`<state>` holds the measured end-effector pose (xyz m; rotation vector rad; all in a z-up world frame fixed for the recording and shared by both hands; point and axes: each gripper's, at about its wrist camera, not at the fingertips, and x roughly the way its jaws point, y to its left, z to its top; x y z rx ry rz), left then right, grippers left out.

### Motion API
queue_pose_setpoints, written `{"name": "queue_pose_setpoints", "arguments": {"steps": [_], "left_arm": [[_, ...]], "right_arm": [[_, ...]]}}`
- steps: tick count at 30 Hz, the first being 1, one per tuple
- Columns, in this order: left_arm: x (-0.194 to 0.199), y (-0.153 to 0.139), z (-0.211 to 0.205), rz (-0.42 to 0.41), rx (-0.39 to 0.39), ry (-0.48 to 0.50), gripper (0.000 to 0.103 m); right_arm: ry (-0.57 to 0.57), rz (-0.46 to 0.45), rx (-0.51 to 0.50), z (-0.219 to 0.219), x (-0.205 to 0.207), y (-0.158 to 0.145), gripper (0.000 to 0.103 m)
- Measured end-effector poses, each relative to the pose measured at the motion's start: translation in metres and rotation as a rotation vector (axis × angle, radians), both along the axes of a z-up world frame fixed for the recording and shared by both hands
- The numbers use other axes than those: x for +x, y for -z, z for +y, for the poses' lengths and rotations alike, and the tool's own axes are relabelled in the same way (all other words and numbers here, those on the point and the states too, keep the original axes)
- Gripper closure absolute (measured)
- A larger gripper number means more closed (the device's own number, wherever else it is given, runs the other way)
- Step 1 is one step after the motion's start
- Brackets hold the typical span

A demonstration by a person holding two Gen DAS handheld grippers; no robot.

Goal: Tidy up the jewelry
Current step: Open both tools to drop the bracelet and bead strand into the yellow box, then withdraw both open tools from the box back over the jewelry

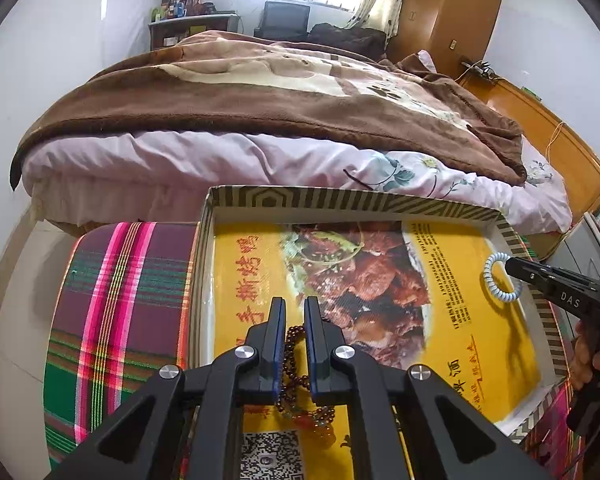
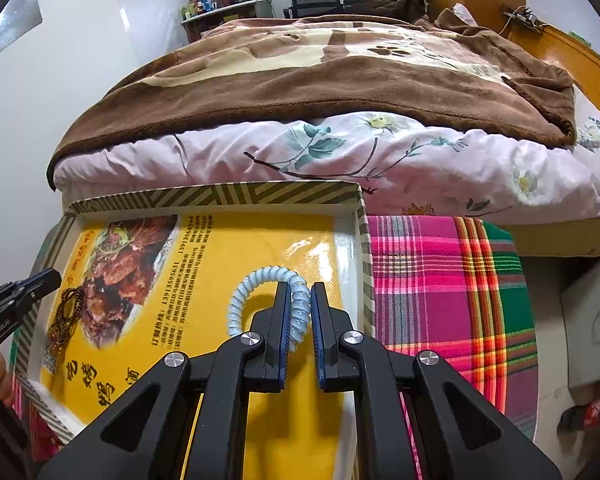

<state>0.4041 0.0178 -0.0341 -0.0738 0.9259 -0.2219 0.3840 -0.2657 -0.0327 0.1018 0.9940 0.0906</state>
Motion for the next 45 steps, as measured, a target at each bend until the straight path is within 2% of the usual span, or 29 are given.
{"name": "queue_pose_setpoints", "arguments": {"steps": [7, 12, 15, 18, 20, 23, 30, 34, 38, 42, 45], "left_arm": [[0.000, 0.003, 0.003, 0.012, 0.004, -0.006, 0.091], [-0.001, 0.005, 0.002, 0.022, 0.004, -0.003, 0.067], [-0.001, 0.006, 0.002, 0.026, 0.003, -0.009, 0.062], [-0.003, 0.004, 0.003, 0.028, 0.008, -0.014, 0.053], [-0.007, 0.000, 0.004, 0.024, 0.000, -0.013, 0.051], [-0.015, -0.007, 0.004, 0.016, -0.003, -0.002, 0.045], [-0.053, -0.035, 0.011, -0.031, -0.016, -0.003, 0.031], [-0.079, -0.048, 0.016, -0.046, -0.026, -0.004, 0.030], [-0.110, -0.057, 0.021, -0.061, -0.026, -0.007, 0.024], [-0.141, -0.061, 0.024, -0.080, -0.022, -0.005, 0.024], [-0.160, -0.060, 0.030, -0.074, -0.057, -0.002, 0.024]], "right_arm": [[0.020, 0.016, -0.002, -0.002, 0.005, 0.007, 0.093], [0.022, 0.011, -0.028, 0.000, 0.006, 0.007, 0.090], [0.020, 0.012, -0.026, 0.001, 0.005, 0.005, 0.083], [0.011, 0.007, -0.014, 0.001, 0.001, 0.001, 0.073], [0.004, -0.002, -0.001, 0.002, -0.004, -0.003, 0.066], [-0.001, -0.021, -0.010, 0.004, -0.012, -0.012, 0.061], [-0.028, -0.082, 0.024, 0.005, -0.050, -0.042, 0.061], [-0.040, -0.119, 0.043, 0.004, -0.077, -0.057, 0.061], [-0.050, -0.153, 0.072, 0.003, -0.106, -0.071, 0.060], [-0.066, -0.171, 0.083, 0.004, -0.133, -0.076, 0.060], [-0.077, -0.183, 0.091, 0.005, -0.154, -0.076, 0.060]]}}
